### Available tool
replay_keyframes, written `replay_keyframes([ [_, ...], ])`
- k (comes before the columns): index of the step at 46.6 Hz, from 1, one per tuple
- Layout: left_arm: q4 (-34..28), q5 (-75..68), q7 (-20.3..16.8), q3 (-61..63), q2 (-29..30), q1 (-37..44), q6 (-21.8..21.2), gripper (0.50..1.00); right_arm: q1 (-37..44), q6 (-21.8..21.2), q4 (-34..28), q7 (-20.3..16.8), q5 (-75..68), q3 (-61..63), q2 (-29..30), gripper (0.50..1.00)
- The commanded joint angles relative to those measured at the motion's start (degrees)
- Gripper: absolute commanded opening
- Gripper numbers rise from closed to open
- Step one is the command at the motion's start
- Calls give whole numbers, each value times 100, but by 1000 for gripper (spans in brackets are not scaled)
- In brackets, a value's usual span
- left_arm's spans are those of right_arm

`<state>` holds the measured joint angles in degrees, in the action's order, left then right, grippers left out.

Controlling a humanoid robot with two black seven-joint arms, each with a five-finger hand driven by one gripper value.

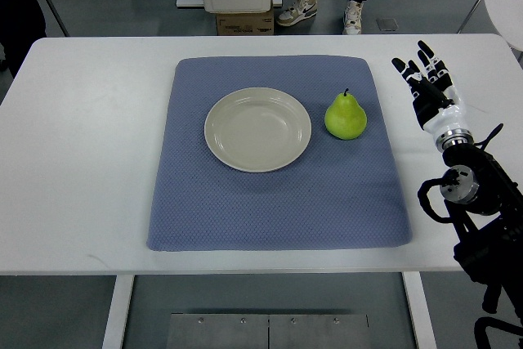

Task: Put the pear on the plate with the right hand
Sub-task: 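Raise the right hand and open its fingers near the green pear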

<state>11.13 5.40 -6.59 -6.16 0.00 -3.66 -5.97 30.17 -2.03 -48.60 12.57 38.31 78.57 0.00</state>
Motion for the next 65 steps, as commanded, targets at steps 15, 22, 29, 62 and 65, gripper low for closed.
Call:
replay_keyframes([
  [15, -6, 5, -35, 1, 0, 6, -10, 1000, 67, -8, -35, -1, -8, 0, 0, 1000],
  [22, -6, 5, -35, 1, 0, 6, -10, 1000, 103, -8, -27, -1, -8, -9, 0, 1000],
  [29, -6, 5, -35, 1, 0, 6, -10, 1000, 164, -8, -26, 8, -8, -18, 0, 1000],
  [62, -6, 5, -35, 1, 0, 6, -10, 1000, 305, 88, 26, 395, 10, -97, 0, 1000],
  [65, -6, 5, -35, 1, 0, 6, -10, 1000, 340, 211, 61, 430, 1, -97, 0, 1000],
])
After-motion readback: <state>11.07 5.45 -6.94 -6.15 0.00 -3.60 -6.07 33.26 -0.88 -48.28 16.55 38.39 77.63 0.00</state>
